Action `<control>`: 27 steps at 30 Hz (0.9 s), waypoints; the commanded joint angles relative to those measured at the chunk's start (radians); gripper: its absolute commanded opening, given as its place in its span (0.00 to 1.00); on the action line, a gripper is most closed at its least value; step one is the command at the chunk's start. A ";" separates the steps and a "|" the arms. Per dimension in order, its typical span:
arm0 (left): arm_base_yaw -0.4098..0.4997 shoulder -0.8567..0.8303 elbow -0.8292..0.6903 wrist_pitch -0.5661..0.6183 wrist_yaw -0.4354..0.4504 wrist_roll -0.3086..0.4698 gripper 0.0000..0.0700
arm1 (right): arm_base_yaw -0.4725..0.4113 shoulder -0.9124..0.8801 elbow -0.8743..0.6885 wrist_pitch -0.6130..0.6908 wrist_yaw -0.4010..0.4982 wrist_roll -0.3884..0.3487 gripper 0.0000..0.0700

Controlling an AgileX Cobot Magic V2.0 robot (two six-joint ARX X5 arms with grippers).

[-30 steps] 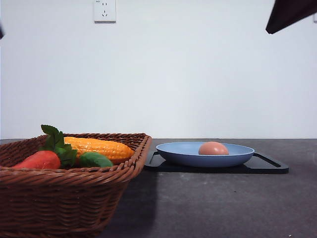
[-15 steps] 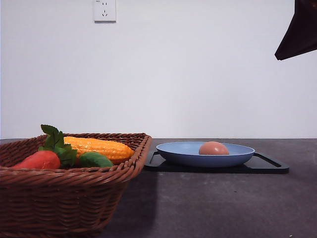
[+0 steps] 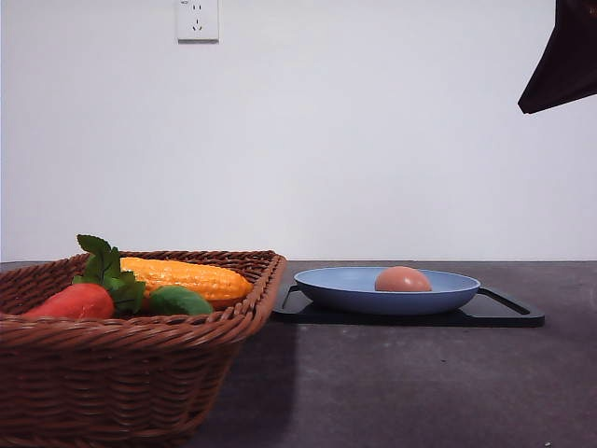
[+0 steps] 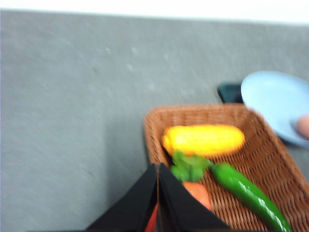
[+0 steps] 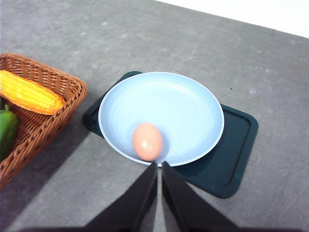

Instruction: Transfer egg from basket to plate and serve

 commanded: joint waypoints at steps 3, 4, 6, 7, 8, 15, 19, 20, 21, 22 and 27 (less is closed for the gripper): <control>0.104 -0.137 -0.023 0.037 0.001 0.085 0.00 | 0.005 0.005 0.011 0.011 0.003 0.011 0.00; 0.141 -0.174 -0.041 0.049 0.001 0.087 0.00 | 0.005 0.005 0.011 0.011 0.003 0.011 0.00; 0.212 -0.236 -0.083 0.071 0.001 0.101 0.00 | 0.005 0.005 0.011 0.011 0.003 0.011 0.00; 0.242 -0.262 -0.107 0.085 0.003 0.111 0.00 | 0.005 0.005 0.011 0.011 0.003 0.011 0.00; 0.272 -0.288 -0.134 0.100 0.010 0.121 0.00 | 0.005 0.005 0.011 0.011 0.003 0.011 0.00; 0.397 -0.344 -0.328 0.228 0.204 0.183 0.00 | 0.005 0.004 0.011 0.012 0.003 0.011 0.00; 0.419 -0.344 -0.425 0.283 0.243 0.181 0.00 | 0.005 0.004 0.011 0.014 0.003 0.011 0.00; 0.420 -0.344 -0.444 0.283 0.243 0.179 0.00 | 0.005 0.004 0.011 0.014 0.003 0.011 0.00; 0.420 -0.344 -0.460 0.283 0.243 0.175 0.00 | 0.005 0.004 0.011 0.014 0.003 0.011 0.00; 0.420 -0.344 -0.475 0.283 0.243 0.173 0.00 | 0.005 0.004 0.011 0.014 0.003 0.011 0.00; 0.421 -0.344 -0.526 0.281 0.243 0.157 0.00 | 0.005 0.004 0.011 0.016 0.003 0.011 0.00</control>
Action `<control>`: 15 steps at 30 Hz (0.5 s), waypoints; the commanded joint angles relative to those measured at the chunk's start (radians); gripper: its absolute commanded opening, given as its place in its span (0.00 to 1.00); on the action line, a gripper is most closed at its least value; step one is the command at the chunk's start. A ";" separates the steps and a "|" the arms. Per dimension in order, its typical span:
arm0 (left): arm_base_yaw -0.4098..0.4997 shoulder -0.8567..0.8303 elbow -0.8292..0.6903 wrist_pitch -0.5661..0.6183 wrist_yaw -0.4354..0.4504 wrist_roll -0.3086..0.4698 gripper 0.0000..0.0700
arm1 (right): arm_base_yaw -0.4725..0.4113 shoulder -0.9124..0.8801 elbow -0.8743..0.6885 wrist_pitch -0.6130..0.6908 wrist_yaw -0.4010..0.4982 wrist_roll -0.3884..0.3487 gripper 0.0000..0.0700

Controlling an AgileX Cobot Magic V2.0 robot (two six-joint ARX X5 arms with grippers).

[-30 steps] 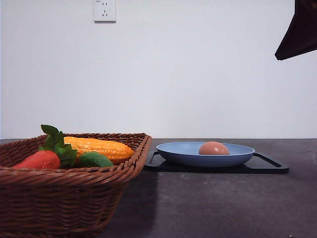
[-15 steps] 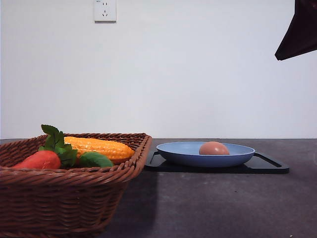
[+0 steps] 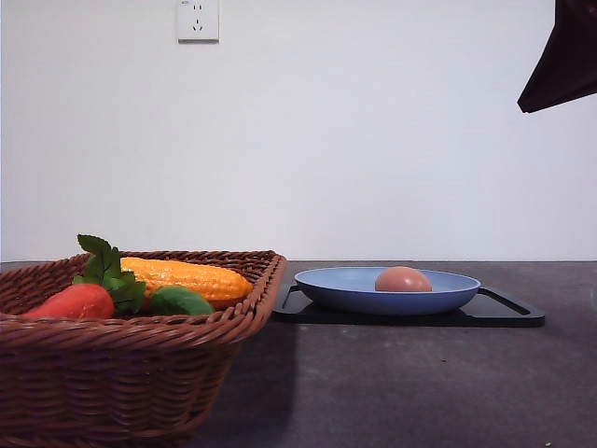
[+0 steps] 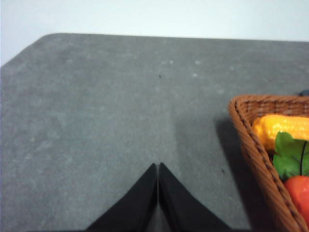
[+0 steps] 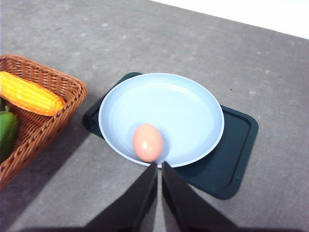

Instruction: Transfer egg from basket to plate and serve

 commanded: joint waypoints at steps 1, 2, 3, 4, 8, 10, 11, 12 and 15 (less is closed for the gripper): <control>0.003 -0.002 -0.026 -0.010 0.003 -0.013 0.00 | 0.005 0.004 0.011 0.013 0.003 0.011 0.00; 0.003 -0.002 -0.026 -0.007 0.004 -0.017 0.00 | 0.005 0.004 0.011 0.014 0.003 0.011 0.00; 0.003 -0.002 -0.027 -0.007 0.004 -0.017 0.00 | 0.005 0.004 0.011 0.014 0.003 0.011 0.00; 0.003 -0.002 -0.027 -0.006 0.004 -0.019 0.00 | 0.005 0.004 0.011 0.014 0.003 0.011 0.00; 0.003 -0.002 -0.027 -0.007 0.004 -0.032 0.00 | 0.005 0.004 0.011 0.014 0.003 0.011 0.00; 0.003 -0.002 -0.027 -0.007 0.003 -0.032 0.00 | 0.005 0.004 0.011 0.014 0.003 0.011 0.00; 0.003 -0.002 -0.027 -0.007 0.003 -0.032 0.00 | 0.005 0.004 0.011 0.014 0.003 0.011 0.00; 0.003 -0.002 -0.027 -0.007 0.003 -0.032 0.00 | 0.005 0.004 0.011 0.014 0.003 0.011 0.00; 0.003 -0.002 -0.026 -0.007 0.003 -0.032 0.00 | 0.005 0.004 0.011 0.014 0.003 0.011 0.00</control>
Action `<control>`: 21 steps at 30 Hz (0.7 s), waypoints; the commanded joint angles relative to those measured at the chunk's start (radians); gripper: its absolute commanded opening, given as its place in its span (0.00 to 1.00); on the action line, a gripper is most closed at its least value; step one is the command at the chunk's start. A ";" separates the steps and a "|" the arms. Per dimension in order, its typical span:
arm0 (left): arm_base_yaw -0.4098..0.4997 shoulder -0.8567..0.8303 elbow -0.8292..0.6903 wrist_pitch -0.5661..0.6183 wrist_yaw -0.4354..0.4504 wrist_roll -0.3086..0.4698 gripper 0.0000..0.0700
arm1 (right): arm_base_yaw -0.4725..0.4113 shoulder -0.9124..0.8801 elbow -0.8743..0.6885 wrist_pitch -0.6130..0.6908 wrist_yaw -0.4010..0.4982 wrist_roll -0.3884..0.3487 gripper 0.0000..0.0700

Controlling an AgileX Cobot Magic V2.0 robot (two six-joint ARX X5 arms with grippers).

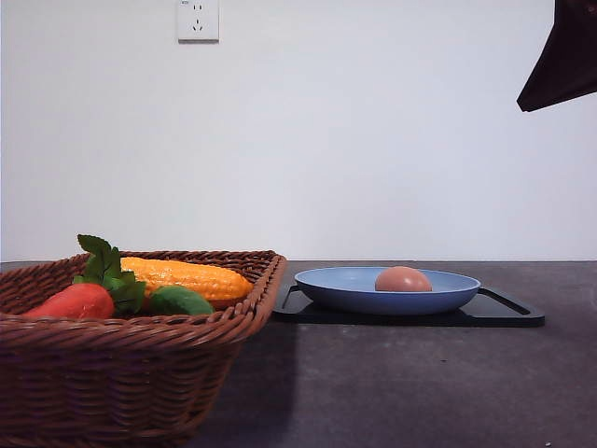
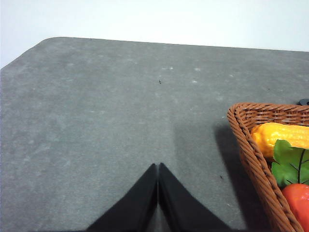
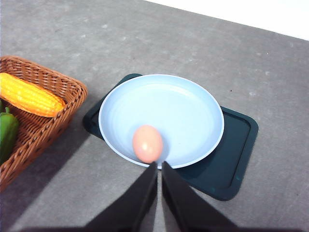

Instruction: Transfer egg from basket to plate and serve

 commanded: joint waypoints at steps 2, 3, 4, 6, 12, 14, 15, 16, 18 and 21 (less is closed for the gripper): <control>0.002 -0.001 -0.023 -0.018 0.003 -0.008 0.00 | 0.005 0.004 0.011 0.011 0.003 0.011 0.00; 0.002 -0.001 -0.023 -0.018 0.003 -0.008 0.00 | 0.005 0.004 0.011 0.011 0.003 0.011 0.00; 0.002 -0.001 -0.023 -0.018 0.003 -0.008 0.00 | 0.005 0.004 0.011 0.011 0.003 0.011 0.00; 0.002 -0.001 -0.023 -0.018 0.003 -0.008 0.00 | 0.005 0.004 0.011 0.011 0.003 0.011 0.00; 0.002 -0.001 -0.023 -0.018 0.003 -0.008 0.00 | 0.005 0.004 0.011 0.011 0.032 -0.012 0.00; 0.002 -0.001 -0.023 -0.018 0.003 -0.008 0.00 | 0.005 0.004 0.011 0.011 0.103 -0.031 0.00; 0.002 -0.001 -0.023 -0.018 0.003 -0.008 0.00 | 0.005 0.004 0.011 0.011 0.139 -0.051 0.00; 0.002 -0.001 -0.023 -0.018 0.003 -0.008 0.00 | 0.004 -0.002 0.010 0.008 0.178 -0.066 0.00; 0.002 -0.001 -0.023 -0.019 0.003 -0.008 0.00 | -0.004 -0.042 0.006 -0.005 0.263 -0.075 0.00; 0.002 -0.001 -0.023 -0.019 0.003 -0.009 0.00 | -0.037 -0.134 -0.006 -0.026 0.325 -0.092 0.00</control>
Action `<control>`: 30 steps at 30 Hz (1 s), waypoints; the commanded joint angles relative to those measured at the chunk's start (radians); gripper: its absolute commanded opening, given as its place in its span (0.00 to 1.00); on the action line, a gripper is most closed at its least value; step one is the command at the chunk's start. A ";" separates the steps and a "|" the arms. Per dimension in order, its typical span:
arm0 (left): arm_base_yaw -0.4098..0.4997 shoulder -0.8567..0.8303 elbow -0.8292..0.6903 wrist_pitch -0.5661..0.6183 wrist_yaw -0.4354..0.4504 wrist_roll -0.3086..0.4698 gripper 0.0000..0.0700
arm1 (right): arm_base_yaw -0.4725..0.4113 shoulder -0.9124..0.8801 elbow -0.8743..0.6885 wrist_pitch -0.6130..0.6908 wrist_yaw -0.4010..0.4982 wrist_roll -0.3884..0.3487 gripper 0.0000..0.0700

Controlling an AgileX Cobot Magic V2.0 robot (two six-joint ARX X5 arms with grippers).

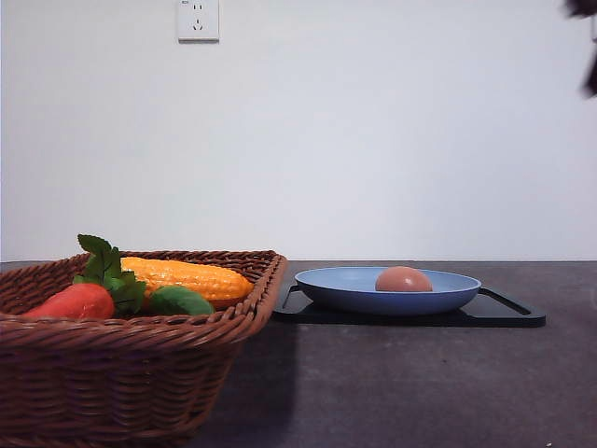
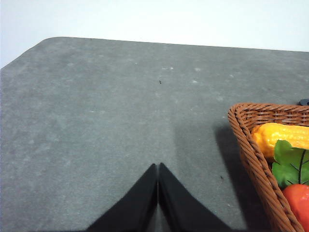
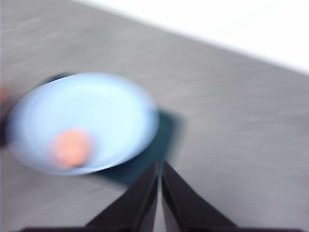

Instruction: Transfer egg from basket to plate and serve

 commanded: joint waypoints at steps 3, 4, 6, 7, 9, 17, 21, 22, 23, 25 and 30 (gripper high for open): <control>0.002 -0.001 -0.023 -0.019 0.003 -0.008 0.00 | -0.060 -0.130 -0.052 0.018 -0.066 -0.039 0.00; 0.002 -0.001 -0.023 -0.019 0.003 -0.008 0.00 | -0.088 -0.175 -0.080 0.025 -0.102 -0.039 0.00; 0.002 -0.001 -0.023 -0.019 0.003 -0.008 0.00 | -0.152 -0.276 -0.156 0.048 -0.154 -0.042 0.00; 0.002 -0.001 -0.023 -0.019 0.003 -0.008 0.00 | -0.184 -0.327 -0.198 0.065 -0.172 -0.045 0.00; 0.002 -0.001 -0.023 -0.019 0.003 -0.008 0.00 | -0.241 -0.420 -0.283 0.113 -0.194 -0.047 0.00; 0.002 -0.001 -0.023 -0.019 0.003 -0.008 0.00 | -0.336 -0.613 -0.549 0.336 -0.385 -0.050 0.00; 0.002 -0.001 -0.022 -0.018 0.003 -0.008 0.00 | -0.345 -0.617 -0.569 0.228 -0.442 -0.057 0.00; 0.002 -0.001 -0.022 -0.018 0.003 -0.008 0.00 | -0.345 -0.617 -0.569 0.208 -0.443 -0.057 0.00; 0.002 -0.001 -0.022 -0.019 0.003 -0.008 0.00 | -0.345 -0.617 -0.569 0.192 -0.444 -0.057 0.00; 0.002 -0.001 -0.022 -0.021 0.003 -0.008 0.00 | -0.345 -0.617 -0.569 0.156 -0.444 -0.057 0.00; 0.002 -0.001 -0.022 -0.021 0.003 -0.008 0.00 | -0.343 -0.617 -0.569 0.123 -0.443 -0.078 0.00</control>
